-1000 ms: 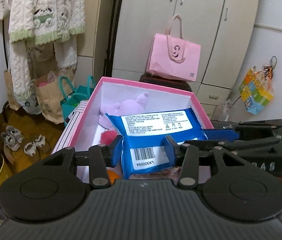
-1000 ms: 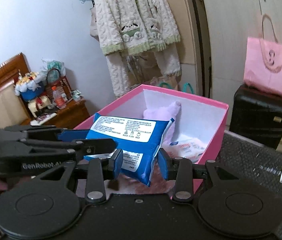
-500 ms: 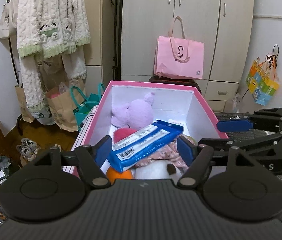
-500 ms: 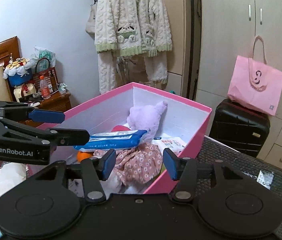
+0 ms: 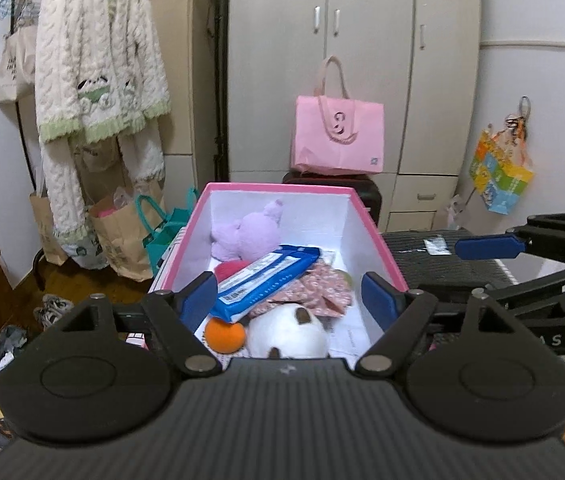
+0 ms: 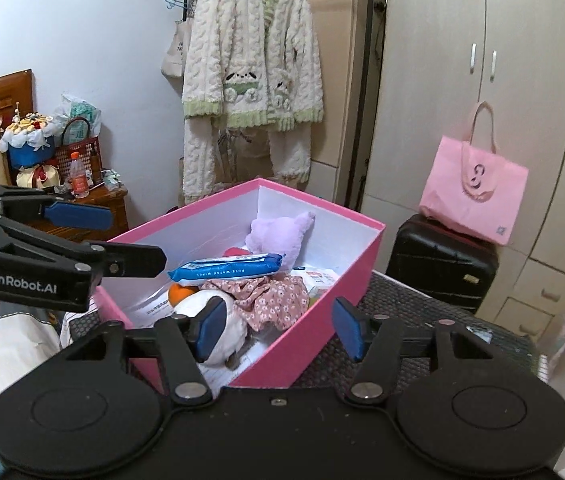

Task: Organize soft objects
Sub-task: 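Open the left gripper to release the blue packet in the box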

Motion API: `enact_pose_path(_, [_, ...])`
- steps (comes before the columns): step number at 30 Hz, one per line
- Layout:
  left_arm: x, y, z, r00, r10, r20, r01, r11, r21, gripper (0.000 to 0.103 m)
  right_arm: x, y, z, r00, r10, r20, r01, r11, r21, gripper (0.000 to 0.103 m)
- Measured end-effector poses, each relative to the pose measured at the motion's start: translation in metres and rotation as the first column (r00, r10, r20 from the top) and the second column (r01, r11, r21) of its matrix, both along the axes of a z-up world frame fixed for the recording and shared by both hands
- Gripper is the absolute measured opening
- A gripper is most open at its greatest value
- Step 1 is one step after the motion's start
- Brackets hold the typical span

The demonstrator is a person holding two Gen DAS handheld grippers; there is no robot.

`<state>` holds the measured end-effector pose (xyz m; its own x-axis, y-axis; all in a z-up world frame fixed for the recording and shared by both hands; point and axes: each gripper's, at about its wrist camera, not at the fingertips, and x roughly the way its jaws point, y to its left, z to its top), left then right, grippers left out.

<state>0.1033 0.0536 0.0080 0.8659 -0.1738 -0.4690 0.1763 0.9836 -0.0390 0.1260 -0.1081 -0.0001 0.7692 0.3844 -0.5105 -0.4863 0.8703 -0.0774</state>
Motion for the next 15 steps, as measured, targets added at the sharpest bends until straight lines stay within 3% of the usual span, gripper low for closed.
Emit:
enact_pose_path(13, [-0.05, -0.013, 0.005, 0.998, -0.058, 0.023, 0.057, 0.998, 0.009, 0.089, -0.06, -0.018, 0.011, 0.998, -0.026, 0.06, 0.027, 1.0, -0.015, 0.081])
enact_pose_path(15, [-0.052, -0.014, 0.005, 0.998, -0.057, 0.024, 0.057, 0.998, 0.012, 0.095, -0.064, -0.021, 0.01, 0.998, -0.038, 0.059, 0.038, 0.999, -0.004, 0.084])
